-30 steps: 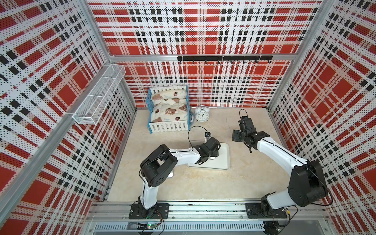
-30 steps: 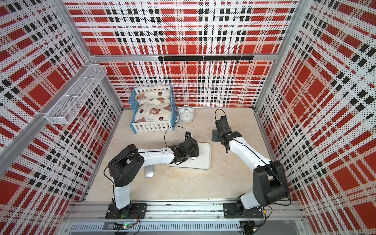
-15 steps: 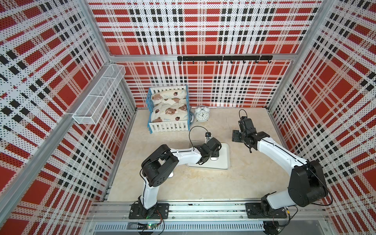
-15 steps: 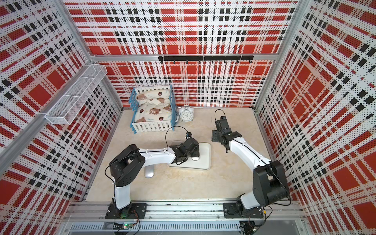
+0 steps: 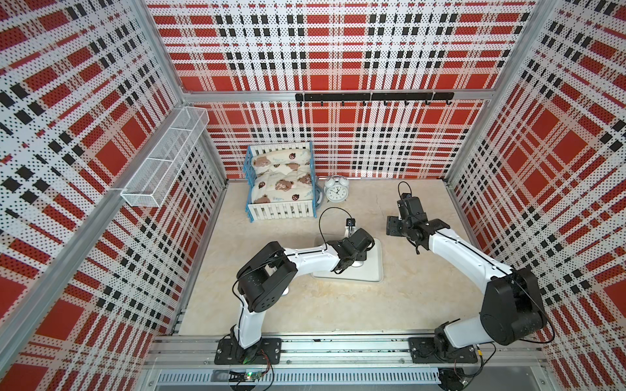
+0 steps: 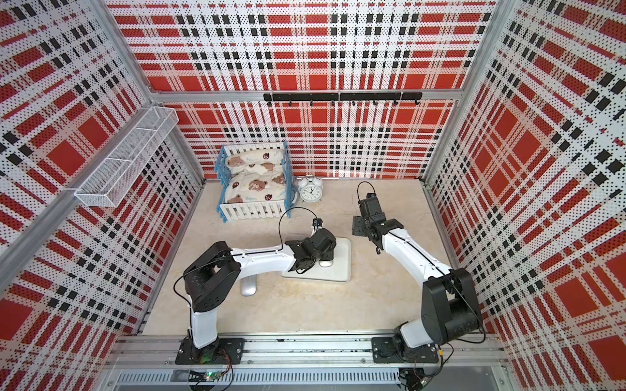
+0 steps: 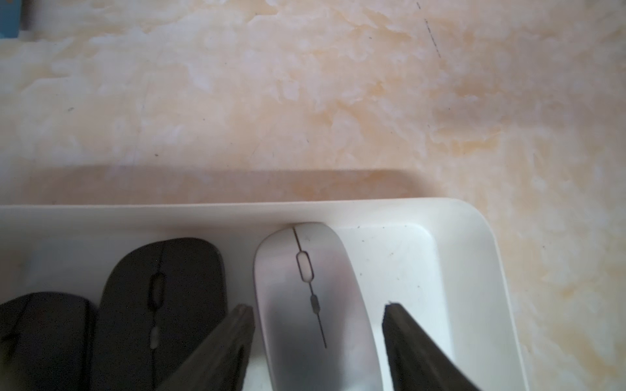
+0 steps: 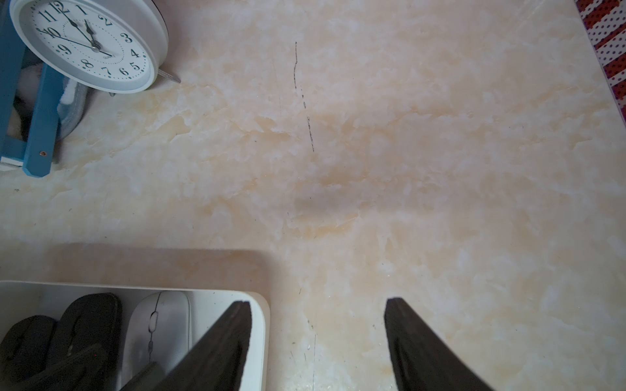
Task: Put the mouse in the storage box
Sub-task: Pick up the mouse from the center of the board.
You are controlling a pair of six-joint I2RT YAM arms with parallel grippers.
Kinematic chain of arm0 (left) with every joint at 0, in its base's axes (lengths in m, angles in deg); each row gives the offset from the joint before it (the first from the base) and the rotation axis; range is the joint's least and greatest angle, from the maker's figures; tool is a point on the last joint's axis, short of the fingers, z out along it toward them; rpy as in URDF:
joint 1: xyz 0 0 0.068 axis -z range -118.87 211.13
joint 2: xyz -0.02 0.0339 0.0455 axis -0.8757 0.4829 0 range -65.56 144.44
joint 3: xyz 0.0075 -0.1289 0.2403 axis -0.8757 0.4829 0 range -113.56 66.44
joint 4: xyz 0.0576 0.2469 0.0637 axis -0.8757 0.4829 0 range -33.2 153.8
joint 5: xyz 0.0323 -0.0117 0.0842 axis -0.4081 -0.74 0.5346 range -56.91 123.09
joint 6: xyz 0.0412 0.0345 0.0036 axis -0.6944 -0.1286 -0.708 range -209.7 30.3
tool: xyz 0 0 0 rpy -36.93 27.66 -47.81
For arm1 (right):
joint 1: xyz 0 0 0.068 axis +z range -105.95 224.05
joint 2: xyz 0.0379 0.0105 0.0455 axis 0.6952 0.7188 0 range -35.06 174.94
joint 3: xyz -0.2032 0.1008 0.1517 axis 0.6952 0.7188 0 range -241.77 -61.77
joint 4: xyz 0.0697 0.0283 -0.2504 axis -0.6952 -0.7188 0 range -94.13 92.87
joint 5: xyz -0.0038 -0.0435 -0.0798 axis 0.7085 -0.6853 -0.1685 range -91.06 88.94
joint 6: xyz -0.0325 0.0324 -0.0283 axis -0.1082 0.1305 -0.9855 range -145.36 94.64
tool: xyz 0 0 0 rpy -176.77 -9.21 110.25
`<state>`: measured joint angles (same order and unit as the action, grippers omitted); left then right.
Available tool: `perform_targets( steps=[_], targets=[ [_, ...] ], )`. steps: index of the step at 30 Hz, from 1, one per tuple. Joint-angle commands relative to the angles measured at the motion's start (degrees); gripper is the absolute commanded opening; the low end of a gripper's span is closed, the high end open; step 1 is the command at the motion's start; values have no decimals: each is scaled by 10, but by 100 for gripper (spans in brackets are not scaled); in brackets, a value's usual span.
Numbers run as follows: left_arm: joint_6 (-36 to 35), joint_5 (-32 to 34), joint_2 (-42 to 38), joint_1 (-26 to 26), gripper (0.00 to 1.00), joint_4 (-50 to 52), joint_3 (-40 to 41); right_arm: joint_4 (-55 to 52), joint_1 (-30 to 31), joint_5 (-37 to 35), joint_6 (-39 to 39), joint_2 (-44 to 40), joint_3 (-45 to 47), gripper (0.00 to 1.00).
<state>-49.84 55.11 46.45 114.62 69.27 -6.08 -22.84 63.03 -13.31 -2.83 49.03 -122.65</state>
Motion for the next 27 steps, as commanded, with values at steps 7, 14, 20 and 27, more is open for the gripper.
perform_targets(
  steps=[7,14,20,27],
  targets=[
    [-7,63,-102,-21,71,59,24,26,7,109,-66,-2,-1,71],
    [34,74,-225,-67,73,88,153,30,93,136,-168,23,-21,76],
    [95,50,-340,-117,78,113,287,33,113,174,-188,50,-37,77],
    [152,43,-387,-146,81,161,371,28,118,193,-197,74,-57,77]
  ],
)
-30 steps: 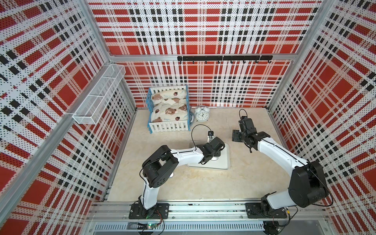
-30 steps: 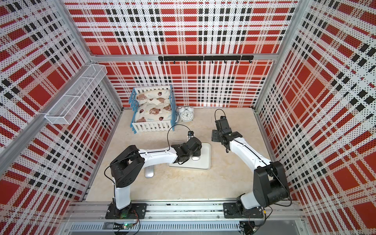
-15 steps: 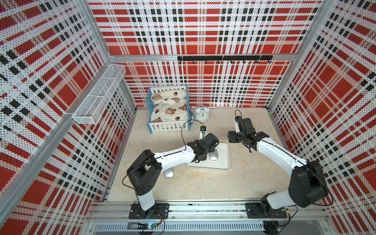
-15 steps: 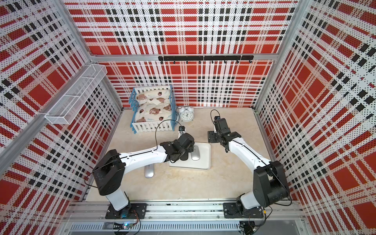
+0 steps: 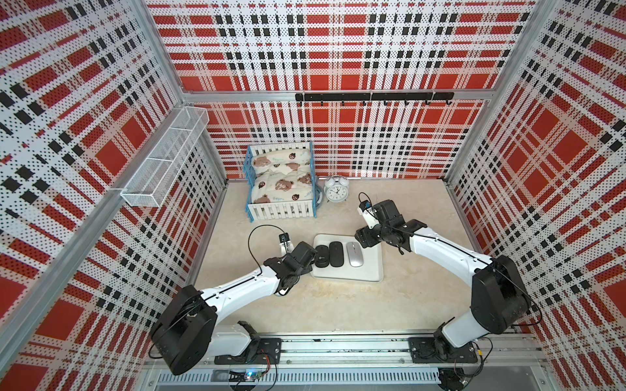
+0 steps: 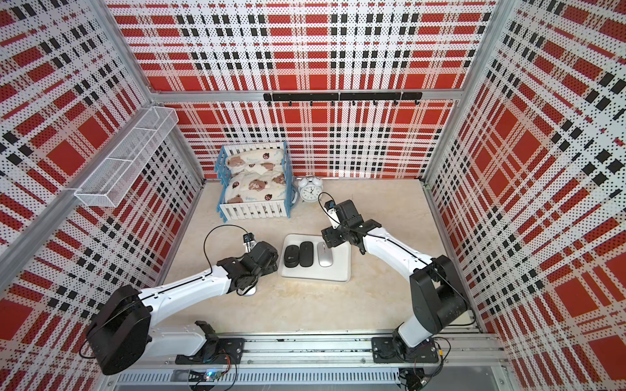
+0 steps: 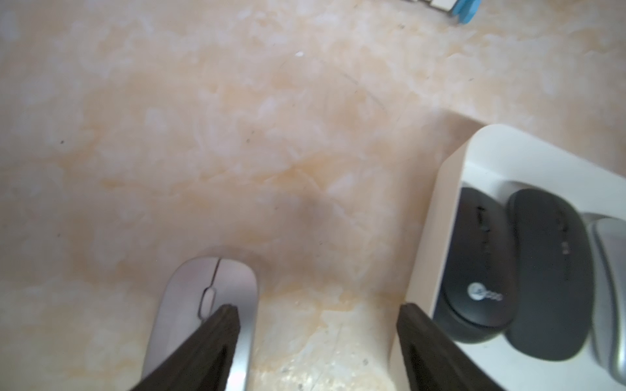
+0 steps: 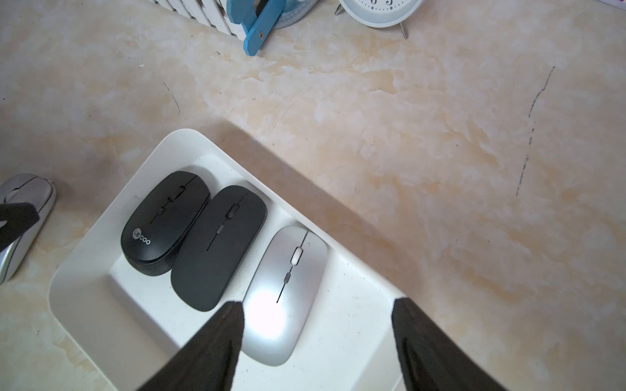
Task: Put the mouse in the storage box
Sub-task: Pick up the mouse from the center of the board.
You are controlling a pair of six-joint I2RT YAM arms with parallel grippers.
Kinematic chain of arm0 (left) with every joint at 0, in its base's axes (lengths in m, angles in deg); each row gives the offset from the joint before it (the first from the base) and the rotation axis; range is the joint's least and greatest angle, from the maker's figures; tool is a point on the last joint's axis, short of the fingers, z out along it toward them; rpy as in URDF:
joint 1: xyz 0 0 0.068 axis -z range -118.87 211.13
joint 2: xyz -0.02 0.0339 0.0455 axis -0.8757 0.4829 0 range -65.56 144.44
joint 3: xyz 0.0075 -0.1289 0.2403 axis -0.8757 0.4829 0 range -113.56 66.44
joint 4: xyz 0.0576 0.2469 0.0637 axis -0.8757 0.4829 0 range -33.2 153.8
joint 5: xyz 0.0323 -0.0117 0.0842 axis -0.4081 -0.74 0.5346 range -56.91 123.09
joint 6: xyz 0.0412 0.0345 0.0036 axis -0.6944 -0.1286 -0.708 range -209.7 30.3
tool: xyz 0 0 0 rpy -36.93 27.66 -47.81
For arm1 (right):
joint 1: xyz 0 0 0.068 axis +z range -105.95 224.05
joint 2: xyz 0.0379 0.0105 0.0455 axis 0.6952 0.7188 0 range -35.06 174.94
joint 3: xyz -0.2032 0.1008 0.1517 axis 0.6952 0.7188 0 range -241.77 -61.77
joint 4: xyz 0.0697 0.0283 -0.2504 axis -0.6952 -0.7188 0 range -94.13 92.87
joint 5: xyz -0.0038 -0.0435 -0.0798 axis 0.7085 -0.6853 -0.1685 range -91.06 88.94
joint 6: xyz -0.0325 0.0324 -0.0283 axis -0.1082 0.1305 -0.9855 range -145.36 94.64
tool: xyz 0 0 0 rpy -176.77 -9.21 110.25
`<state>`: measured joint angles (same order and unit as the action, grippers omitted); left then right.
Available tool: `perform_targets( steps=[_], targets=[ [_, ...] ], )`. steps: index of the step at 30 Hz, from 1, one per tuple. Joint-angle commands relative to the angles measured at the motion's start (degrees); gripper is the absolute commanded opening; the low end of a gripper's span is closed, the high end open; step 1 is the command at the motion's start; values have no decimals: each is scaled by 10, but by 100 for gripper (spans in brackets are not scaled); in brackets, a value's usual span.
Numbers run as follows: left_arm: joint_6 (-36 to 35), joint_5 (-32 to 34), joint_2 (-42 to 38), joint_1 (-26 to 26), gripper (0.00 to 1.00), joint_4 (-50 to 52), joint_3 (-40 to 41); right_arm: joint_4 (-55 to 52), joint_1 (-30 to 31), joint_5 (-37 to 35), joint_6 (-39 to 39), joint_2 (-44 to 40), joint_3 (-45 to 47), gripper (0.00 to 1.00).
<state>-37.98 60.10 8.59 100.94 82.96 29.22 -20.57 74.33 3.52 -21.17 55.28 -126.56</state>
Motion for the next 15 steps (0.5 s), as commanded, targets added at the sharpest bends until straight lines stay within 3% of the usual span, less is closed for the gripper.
perform_targets(
  steps=[1,10,15],
  targets=[
    [36,-9,-8,-12,81,25,23,6,9,32,-19,13,-18,77],
    [42,0,5,-42,84,35,53,-16,95,55,-109,38,-28,78],
    [23,-5,10,-60,84,25,60,-2,109,95,-124,37,-20,78]
  ],
)
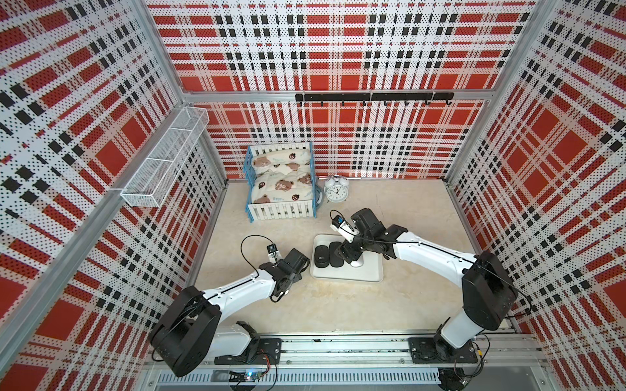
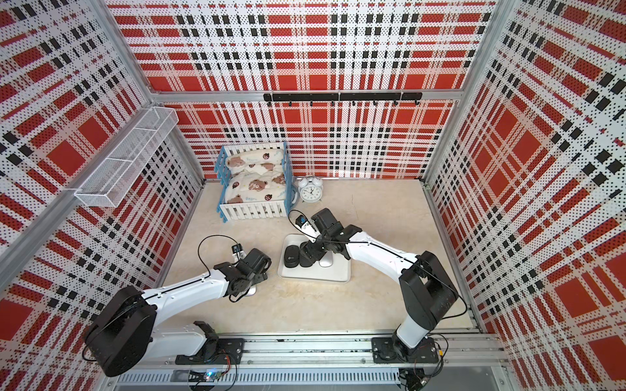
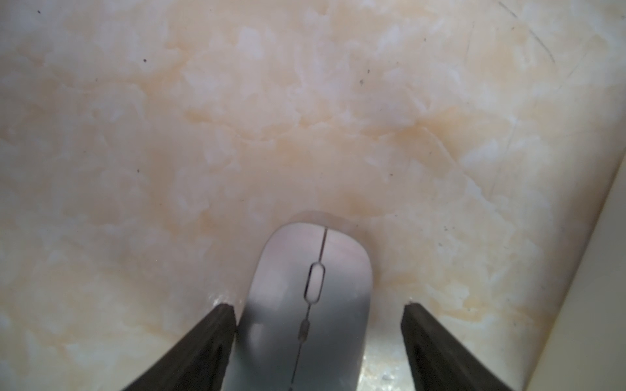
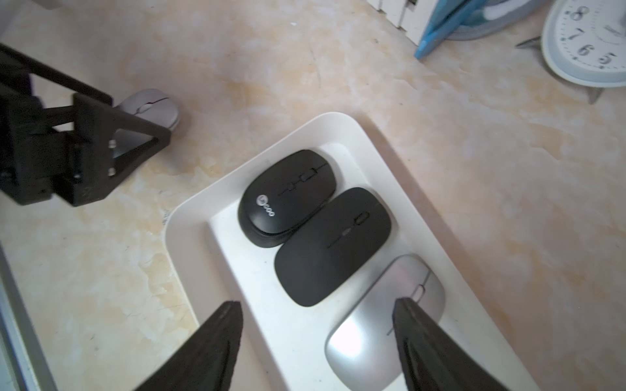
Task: Put the mouse in the storage box
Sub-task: Pick up the mouse from the center of the board.
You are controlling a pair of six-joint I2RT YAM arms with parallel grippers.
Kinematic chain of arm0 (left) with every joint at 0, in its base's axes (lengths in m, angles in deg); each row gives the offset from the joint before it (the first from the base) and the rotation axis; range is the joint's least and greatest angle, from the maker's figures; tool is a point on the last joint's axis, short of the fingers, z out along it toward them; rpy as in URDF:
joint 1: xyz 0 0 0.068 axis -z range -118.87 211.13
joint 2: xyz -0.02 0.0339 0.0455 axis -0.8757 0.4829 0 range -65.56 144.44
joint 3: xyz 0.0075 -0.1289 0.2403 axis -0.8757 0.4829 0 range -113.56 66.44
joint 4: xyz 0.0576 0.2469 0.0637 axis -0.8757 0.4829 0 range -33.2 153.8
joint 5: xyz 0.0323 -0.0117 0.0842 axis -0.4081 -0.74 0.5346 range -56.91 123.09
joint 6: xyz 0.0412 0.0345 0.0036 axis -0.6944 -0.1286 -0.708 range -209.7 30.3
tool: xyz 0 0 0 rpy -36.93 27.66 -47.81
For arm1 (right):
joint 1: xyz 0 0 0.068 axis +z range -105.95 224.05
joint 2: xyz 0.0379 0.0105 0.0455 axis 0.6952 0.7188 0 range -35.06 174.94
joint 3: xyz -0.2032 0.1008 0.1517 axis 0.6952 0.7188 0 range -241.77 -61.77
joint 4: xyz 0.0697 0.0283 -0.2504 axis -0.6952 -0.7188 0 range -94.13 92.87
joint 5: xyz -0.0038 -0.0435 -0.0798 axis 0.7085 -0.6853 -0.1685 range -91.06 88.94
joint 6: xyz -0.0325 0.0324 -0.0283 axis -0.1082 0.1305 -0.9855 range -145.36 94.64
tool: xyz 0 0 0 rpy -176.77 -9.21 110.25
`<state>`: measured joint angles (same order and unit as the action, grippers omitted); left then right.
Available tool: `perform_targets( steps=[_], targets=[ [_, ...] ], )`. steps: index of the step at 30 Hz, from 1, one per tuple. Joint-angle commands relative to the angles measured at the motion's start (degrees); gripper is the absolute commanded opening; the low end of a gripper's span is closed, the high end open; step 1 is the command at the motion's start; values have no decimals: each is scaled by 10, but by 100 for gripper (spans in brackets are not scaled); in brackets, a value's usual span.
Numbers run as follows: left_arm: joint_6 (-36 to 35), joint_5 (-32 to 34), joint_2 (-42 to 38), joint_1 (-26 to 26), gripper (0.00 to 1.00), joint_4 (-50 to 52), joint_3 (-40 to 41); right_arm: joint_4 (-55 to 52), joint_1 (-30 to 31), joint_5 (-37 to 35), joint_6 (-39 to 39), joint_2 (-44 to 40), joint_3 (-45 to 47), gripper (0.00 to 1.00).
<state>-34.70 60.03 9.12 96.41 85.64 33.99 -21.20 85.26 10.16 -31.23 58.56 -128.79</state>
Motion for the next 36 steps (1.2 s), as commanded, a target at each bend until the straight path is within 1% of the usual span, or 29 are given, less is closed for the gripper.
perform_targets(
  steps=[1,6,7,9,11,16,18,20,24,26,32,36],
  targets=[
    [-15,-9,4,-20,84,-7,17,6,1,31,-24,4,2,78],
    [-36,-18,-6,-38,86,-16,24,13,4,17,-25,4,4,78],
    [-40,-24,-8,-43,88,-17,25,9,4,14,-27,6,2,78],
    [-54,-37,-8,-47,87,-29,29,7,4,5,-26,9,1,78],
    [-62,-48,-6,-48,83,-41,34,8,4,1,-25,11,1,78],
    [-62,-65,3,-42,79,-48,36,7,5,-11,-23,11,-3,78],
    [-57,-67,3,-37,75,-50,36,7,5,-16,-22,11,-4,78],
    [-53,-69,2,-34,67,-51,38,10,5,-21,-21,10,-4,78],
    [-52,-67,0,-33,55,-51,39,11,5,-35,-18,10,-7,78],
    [-51,-64,-4,-34,53,-51,38,14,5,-43,-16,7,-6,78],
    [-56,-45,-13,-34,53,-45,14,39,5,-70,-4,-11,7,78],
    [-71,-14,-16,-33,52,-28,-25,73,5,-130,19,-27,22,78]
  ],
)
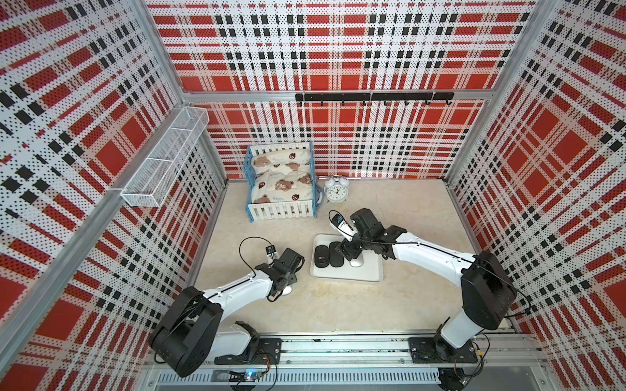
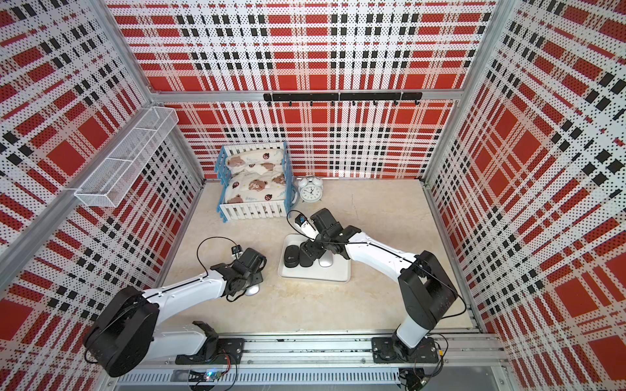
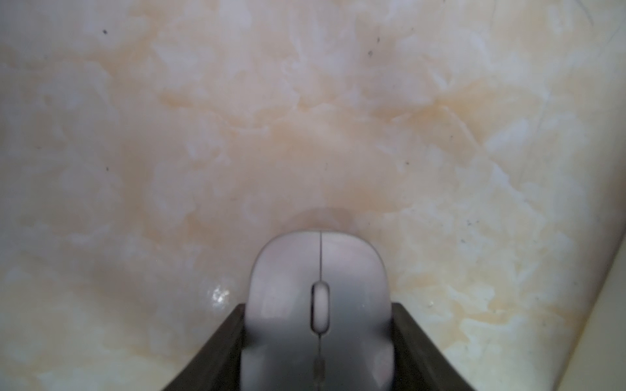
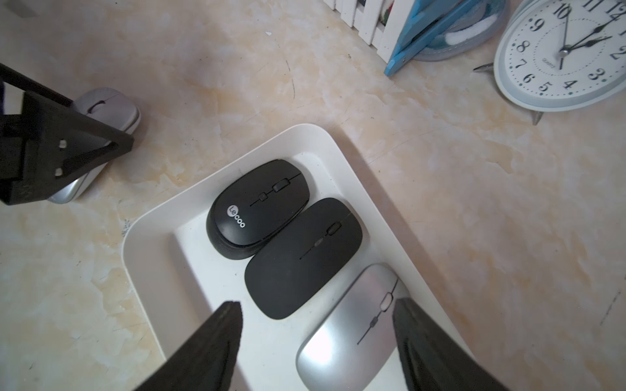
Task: Put the mouse in the storage box
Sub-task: Pick up the mouse from the center of the board, then place the mouse in the storage box.
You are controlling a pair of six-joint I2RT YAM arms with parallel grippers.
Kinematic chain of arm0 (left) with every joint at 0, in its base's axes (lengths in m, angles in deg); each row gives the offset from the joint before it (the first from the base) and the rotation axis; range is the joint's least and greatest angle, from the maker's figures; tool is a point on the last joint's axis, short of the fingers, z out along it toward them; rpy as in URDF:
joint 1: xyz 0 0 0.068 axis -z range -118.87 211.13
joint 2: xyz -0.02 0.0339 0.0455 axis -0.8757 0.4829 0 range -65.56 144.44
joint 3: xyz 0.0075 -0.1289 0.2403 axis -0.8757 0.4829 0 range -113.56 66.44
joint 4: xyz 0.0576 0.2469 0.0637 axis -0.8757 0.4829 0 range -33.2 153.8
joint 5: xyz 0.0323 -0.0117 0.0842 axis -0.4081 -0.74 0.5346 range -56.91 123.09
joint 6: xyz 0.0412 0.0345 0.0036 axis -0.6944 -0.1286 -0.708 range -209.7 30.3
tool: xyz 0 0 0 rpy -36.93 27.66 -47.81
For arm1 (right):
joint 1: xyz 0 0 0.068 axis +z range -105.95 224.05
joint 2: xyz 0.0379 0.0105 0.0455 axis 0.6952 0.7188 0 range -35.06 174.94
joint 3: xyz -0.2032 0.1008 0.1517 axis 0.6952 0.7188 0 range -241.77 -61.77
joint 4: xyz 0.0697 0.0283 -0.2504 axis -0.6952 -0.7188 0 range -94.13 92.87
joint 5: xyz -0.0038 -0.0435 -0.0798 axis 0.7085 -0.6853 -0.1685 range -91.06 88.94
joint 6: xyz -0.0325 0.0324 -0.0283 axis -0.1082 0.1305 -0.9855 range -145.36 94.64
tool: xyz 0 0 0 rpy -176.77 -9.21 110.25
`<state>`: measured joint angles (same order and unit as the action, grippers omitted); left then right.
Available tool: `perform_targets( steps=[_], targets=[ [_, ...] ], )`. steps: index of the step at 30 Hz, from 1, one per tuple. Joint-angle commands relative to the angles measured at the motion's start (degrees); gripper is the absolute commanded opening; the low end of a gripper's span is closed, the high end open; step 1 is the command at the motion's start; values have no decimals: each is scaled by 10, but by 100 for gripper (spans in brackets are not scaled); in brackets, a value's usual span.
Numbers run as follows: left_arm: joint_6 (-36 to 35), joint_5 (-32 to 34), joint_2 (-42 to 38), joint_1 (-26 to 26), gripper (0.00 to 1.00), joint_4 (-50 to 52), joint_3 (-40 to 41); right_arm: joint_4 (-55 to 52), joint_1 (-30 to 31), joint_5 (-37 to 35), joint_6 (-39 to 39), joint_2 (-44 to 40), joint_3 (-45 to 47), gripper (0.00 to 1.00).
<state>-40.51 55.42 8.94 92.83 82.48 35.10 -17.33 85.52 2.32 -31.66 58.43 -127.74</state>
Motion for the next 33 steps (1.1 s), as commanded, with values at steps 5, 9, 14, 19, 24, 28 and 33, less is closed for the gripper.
perform_targets(
  steps=[5,9,14,19,24,28,33],
  targets=[
    [-33,57,-15,7,51,11,-95,62,-23,-80,68,-42,22,77],
    [-44,72,9,35,51,19,-168,91,-62,-114,126,-72,44,77],
    [-50,79,78,95,51,19,-272,108,-118,-133,187,-111,72,76],
    [-59,61,173,159,51,-5,-373,108,-160,-136,228,-136,94,76],
    [-68,-4,267,197,51,-85,-435,110,-173,-141,235,-155,107,75],
    [-75,-30,327,215,51,-122,-479,104,-177,-146,231,-169,110,75],
    [-74,-66,373,220,51,-168,-494,103,-184,-159,224,-191,125,75]
  ],
)
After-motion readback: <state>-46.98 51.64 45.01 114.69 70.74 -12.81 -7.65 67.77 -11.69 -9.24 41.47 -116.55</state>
